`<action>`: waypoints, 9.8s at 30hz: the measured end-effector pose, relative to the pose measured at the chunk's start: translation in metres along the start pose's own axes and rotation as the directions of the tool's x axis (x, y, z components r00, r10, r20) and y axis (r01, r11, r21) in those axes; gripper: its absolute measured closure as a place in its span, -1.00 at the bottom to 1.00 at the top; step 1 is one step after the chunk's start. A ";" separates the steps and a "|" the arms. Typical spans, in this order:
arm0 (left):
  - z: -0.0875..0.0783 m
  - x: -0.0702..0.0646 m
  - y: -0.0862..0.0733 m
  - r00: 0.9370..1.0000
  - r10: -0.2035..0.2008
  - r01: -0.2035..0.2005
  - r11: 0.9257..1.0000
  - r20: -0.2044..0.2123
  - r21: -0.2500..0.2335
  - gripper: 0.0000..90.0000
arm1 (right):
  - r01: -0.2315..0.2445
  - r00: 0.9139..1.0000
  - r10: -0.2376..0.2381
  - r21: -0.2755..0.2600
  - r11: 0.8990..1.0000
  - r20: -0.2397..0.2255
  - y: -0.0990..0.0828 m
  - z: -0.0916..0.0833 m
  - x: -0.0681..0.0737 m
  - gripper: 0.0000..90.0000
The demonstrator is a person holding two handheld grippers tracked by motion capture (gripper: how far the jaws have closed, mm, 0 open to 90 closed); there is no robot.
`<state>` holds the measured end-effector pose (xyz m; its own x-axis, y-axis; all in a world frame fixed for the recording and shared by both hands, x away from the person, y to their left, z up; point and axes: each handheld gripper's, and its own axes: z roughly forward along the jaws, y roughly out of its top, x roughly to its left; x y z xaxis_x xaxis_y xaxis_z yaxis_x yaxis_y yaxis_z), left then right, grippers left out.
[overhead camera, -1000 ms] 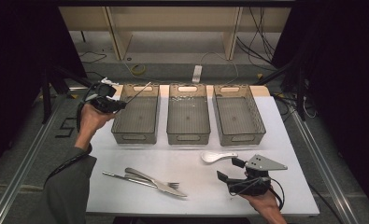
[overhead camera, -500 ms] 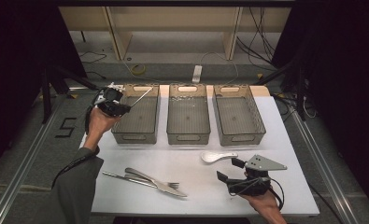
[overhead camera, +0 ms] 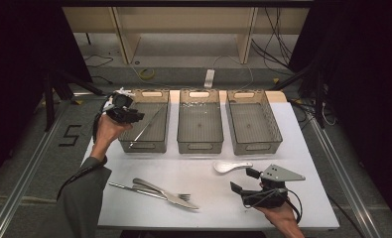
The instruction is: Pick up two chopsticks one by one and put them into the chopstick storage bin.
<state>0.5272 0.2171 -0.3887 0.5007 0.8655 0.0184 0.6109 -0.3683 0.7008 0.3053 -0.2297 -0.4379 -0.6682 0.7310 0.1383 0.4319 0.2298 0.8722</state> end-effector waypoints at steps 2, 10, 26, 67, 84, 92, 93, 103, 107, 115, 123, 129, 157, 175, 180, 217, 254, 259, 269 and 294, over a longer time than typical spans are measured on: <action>-0.008 -0.001 0.000 1.000 -0.010 0.010 1.000 0.023 -0.012 0.19 | 0.001 1.000 -0.001 0.001 1.000 0.000 0.000 0.000 0.000 -0.45; -0.039 -0.014 -0.011 0.989 -0.014 0.021 0.999 0.146 -0.045 -0.25 | 0.001 1.000 -0.001 -0.005 1.000 0.002 0.000 0.000 0.000 -0.46; -0.071 -0.058 -0.067 0.950 0.202 -0.228 0.970 0.240 0.088 -0.52 | 0.012 1.000 -0.012 -0.002 1.000 -0.005 0.001 -0.001 0.003 -0.46; -0.039 -0.078 -0.141 0.862 0.359 -0.495 0.750 0.358 0.439 0.10 | 0.020 1.000 -0.020 0.012 1.000 -0.015 0.001 0.001 0.004 -0.46; -0.047 -0.092 -0.148 0.769 0.442 -0.633 0.629 0.461 0.452 0.61 | 0.014 1.000 -0.014 0.015 1.000 -0.009 0.000 0.001 0.002 -0.45; -0.055 -0.096 -0.156 0.721 0.467 -0.684 0.602 0.513 0.413 0.73 | 0.014 1.000 -0.014 0.021 1.000 -0.006 0.000 0.002 0.003 -0.45; -0.055 -0.096 -0.156 0.712 0.472 -0.693 0.595 0.521 0.408 0.74 | 0.015 1.000 -0.015 0.024 1.000 -0.006 0.000 0.002 0.003 -0.45; -0.060 -0.105 -0.160 0.650 0.475 -0.744 0.557 0.593 0.369 0.87 | 0.013 1.000 -0.013 0.025 1.000 -0.006 0.000 0.002 0.002 -0.45; -0.064 -0.106 -0.161 0.647 0.473 -0.743 0.567 0.597 0.356 0.87 | 0.015 1.000 -0.015 0.028 0.999 -0.006 0.000 0.003 0.002 -0.45; -0.075 -0.105 -0.161 0.637 0.501 -0.752 0.572 0.586 0.328 0.87 | 0.009 1.000 -0.009 0.028 1.000 0.001 -0.001 0.003 0.001 -0.45; -0.094 -0.103 -0.166 0.612 0.532 -0.766 0.583 0.585 0.270 0.88 | 0.008 1.000 -0.008 0.033 0.999 0.002 -0.001 0.004 0.001 -0.45; -0.103 -0.094 -0.166 0.633 0.532 -0.753 0.593 0.562 0.287 0.88 | 0.000 1.000 0.000 0.031 1.000 0.004 -0.001 0.004 0.000 -0.45; -0.090 -0.047 -0.109 0.936 0.256 -0.296 0.944 0.242 0.145 0.87 | -0.002 1.000 0.002 0.027 1.000 0.004 0.000 0.004 0.000 -0.45; -0.069 -0.045 -0.041 0.972 0.130 -0.142 0.989 0.194 0.051 0.87 | -0.002 1.000 0.002 0.021 1.000 0.000 0.000 0.003 -0.001 -0.45; -0.060 -0.040 -0.024 0.980 0.097 -0.105 0.994 0.172 0.036 0.87 | -0.002 1.000 0.002 0.021 1.000 -0.001 0.000 0.002 0.000 -0.46; -0.001 -0.003 -0.010 0.997 -0.041 0.037 0.997 0.062 0.074 0.87 | -0.009 1.000 0.009 0.017 1.000 -0.008 0.000 0.001 -0.001 -0.46; -0.031 -0.029 -0.033 0.979 -0.081 0.084 0.996 0.188 -0.009 -0.35 | -0.006 1.000 0.006 0.016 1.000 -0.004 0.001 0.001 -0.003 -0.46; -0.044 -0.044 -0.044 0.980 -0.043 0.055 0.997 0.194 -0.058 -0.45 | -0.001 1.000 0.002 0.030 1.000 -0.025 0.003 0.002 -0.005 -0.48; -0.058 -0.065 -0.069 0.942 -0.050 0.117 0.976 0.332 -0.186 -0.55 | 0.047 0.999 -0.048 0.057 0.997 0.024 0.009 0.008 -0.015 -0.48; -0.070 -0.094 -0.098 0.931 0.013 0.077 0.970 0.365 -0.229 -0.66 | 0.076 0.997 -0.079 0.175 0.982 0.011 0.023 0.046 -0.056 -0.46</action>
<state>0.3776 0.1961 -0.4097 0.6976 0.6771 -0.2344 0.4910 -0.2135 0.8446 0.3802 -0.2362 -0.4471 -0.6932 0.7179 0.0639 0.4798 0.3935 0.7842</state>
